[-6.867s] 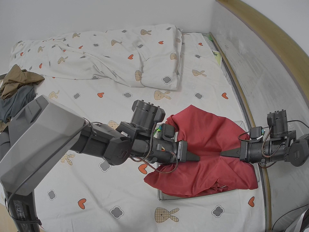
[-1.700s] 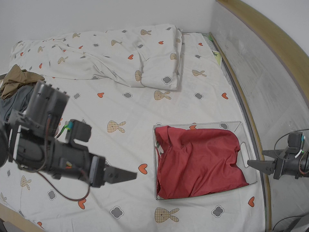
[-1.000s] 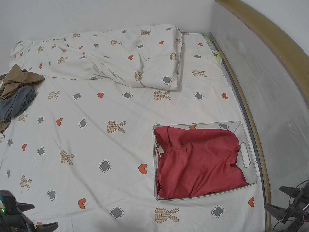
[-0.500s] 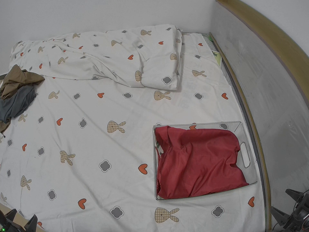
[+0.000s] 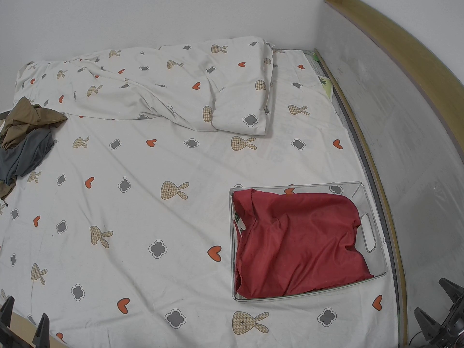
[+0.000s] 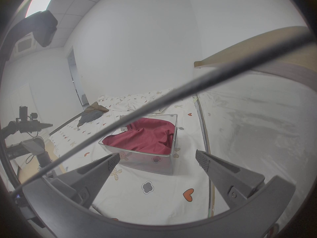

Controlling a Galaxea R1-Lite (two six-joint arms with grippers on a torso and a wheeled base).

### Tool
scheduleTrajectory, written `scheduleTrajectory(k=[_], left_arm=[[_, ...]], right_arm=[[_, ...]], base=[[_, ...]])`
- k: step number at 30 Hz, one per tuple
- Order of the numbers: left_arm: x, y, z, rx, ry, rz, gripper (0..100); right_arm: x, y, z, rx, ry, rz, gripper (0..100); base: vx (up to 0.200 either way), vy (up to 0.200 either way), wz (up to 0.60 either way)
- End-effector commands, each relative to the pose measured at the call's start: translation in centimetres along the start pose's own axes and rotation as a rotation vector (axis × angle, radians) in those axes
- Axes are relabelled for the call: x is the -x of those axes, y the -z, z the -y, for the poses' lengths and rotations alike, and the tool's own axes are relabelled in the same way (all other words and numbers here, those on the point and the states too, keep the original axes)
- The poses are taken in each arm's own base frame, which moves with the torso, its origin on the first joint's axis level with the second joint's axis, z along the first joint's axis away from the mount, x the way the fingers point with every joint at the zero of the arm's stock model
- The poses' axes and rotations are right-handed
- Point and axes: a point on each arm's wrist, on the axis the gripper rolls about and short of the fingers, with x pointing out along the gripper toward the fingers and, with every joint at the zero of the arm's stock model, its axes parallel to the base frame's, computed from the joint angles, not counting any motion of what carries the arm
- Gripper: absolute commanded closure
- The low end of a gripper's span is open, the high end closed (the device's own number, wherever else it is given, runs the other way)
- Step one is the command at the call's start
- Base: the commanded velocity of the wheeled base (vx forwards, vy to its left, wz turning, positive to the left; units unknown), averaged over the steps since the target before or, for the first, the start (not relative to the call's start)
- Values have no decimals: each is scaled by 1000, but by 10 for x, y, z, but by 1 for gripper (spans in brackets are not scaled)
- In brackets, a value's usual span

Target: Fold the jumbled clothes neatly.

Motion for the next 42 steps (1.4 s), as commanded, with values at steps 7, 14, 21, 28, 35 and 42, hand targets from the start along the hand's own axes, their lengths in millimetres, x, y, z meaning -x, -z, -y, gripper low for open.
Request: scheduleTrajectory(k=[7,14,21,28,35,42], left_arm=[[-22,22,4,-12,92,142,0],[-22,22,4,-3,96,143,0],[-22,22,4,0,93,142,0],[-22,22,4,2,92,142,0],[-22,22,4,0,93,142,0],[-22,22,4,0,93,142,0]], right_arm=[[8,4,-3,43,193,118,0],[10,5,-3,52,185,143,0],[8,12,2,67,342,125,0],[8,12,1,69,323,125,0],[8,12,1,61,328,126,0],[8,12,1,68,323,125,0]], base=[[0,0,0],[0,0,0],[0,0,0],[0,0,0],[0,0,0],[0,0,0]])
